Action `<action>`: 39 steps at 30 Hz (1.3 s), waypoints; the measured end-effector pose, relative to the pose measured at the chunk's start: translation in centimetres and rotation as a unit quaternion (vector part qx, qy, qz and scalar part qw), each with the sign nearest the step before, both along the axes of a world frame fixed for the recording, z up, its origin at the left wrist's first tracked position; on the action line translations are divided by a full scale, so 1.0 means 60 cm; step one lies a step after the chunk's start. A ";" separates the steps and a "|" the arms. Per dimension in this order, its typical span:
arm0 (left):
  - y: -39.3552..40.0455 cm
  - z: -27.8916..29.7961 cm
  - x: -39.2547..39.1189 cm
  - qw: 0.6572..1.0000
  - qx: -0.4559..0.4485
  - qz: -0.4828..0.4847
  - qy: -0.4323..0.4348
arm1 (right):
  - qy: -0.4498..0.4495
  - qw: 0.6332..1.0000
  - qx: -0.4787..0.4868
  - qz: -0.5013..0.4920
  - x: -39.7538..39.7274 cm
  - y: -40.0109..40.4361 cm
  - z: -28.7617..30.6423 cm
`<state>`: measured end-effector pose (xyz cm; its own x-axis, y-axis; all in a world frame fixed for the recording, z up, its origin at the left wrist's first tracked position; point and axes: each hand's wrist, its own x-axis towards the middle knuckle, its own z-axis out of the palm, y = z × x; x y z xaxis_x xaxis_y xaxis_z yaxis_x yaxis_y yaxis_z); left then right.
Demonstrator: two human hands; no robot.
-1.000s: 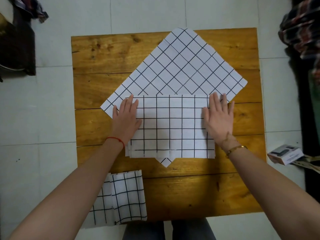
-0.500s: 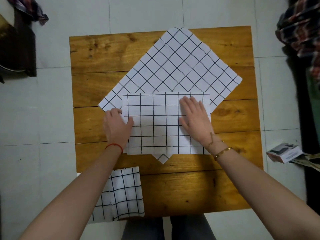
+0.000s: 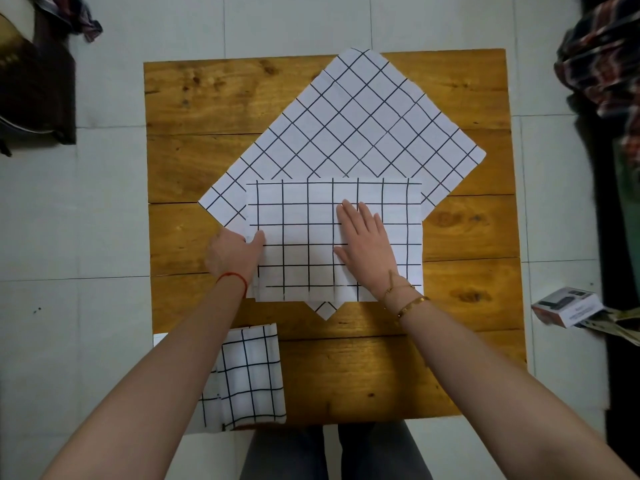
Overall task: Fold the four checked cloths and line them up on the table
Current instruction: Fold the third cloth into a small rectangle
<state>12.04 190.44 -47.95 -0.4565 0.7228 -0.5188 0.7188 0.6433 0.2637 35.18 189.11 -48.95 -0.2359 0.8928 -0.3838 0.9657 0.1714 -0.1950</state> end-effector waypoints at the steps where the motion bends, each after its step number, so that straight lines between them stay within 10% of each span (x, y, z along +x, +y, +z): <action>1: -0.001 0.000 0.000 1.000 -0.002 -0.001 -0.002 | 0.000 1.000 0.003 0.000 0.000 -0.001 0.000; 18: -0.026 0.035 0.005 0.948 0.065 0.178 -0.255 | 0.007 1.000 0.012 0.005 0.000 -0.001 -0.004; 30: -0.017 0.135 0.034 0.912 0.094 -0.058 -0.396 | -0.022 0.998 0.044 0.038 -0.028 0.011 -0.004; 36: -0.008 0.138 0.124 0.898 0.136 -0.166 -0.384 | 0.115 0.980 0.109 -0.118 -0.009 0.005 0.015; 39: -0.010 0.122 0.172 0.902 0.143 -0.160 -0.375 | 0.257 0.912 0.084 -0.308 0.024 0.002 0.045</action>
<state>22.37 189.85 -40.65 0.2010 0.9084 -0.3666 0.4052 0.2637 0.8754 36.62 189.22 -46.26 0.2205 0.9525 -0.2100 0.6769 -0.3044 -0.6702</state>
